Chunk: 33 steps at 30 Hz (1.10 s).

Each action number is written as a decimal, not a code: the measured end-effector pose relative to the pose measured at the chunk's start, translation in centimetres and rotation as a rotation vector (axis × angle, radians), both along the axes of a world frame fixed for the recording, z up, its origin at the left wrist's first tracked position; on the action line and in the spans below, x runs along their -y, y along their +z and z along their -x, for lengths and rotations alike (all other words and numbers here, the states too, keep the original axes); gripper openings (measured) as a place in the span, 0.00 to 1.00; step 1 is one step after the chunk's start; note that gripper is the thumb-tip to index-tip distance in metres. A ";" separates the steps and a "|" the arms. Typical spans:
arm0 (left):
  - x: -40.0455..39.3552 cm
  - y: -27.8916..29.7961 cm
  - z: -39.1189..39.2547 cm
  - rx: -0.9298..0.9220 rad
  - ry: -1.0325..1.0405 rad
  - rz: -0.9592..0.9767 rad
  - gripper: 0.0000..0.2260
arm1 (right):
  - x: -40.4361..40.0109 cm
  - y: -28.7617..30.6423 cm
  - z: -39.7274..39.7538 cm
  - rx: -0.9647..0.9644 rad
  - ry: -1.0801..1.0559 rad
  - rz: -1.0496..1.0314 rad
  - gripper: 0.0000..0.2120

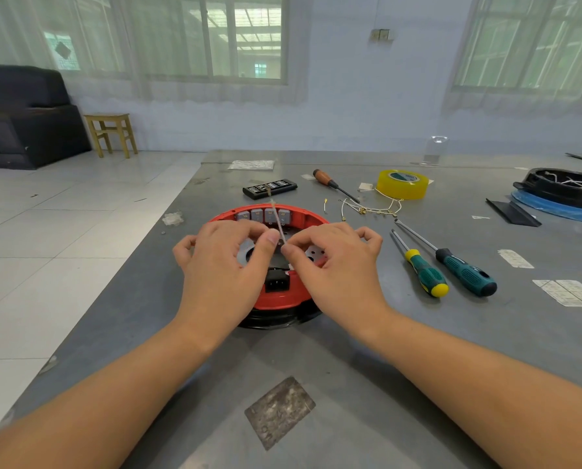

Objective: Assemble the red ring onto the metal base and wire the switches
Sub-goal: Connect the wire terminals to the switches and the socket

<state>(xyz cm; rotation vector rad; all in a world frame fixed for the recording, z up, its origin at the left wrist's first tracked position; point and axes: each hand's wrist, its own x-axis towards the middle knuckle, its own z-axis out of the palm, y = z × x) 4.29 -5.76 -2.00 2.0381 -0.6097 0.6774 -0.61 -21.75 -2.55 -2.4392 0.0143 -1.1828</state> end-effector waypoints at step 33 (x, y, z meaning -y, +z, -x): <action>-0.3 -0.5 -1.6 -0.964 -0.517 0.688 0.36 | 5.7 -1.3 -3.1 0.069 0.304 -1.111 0.01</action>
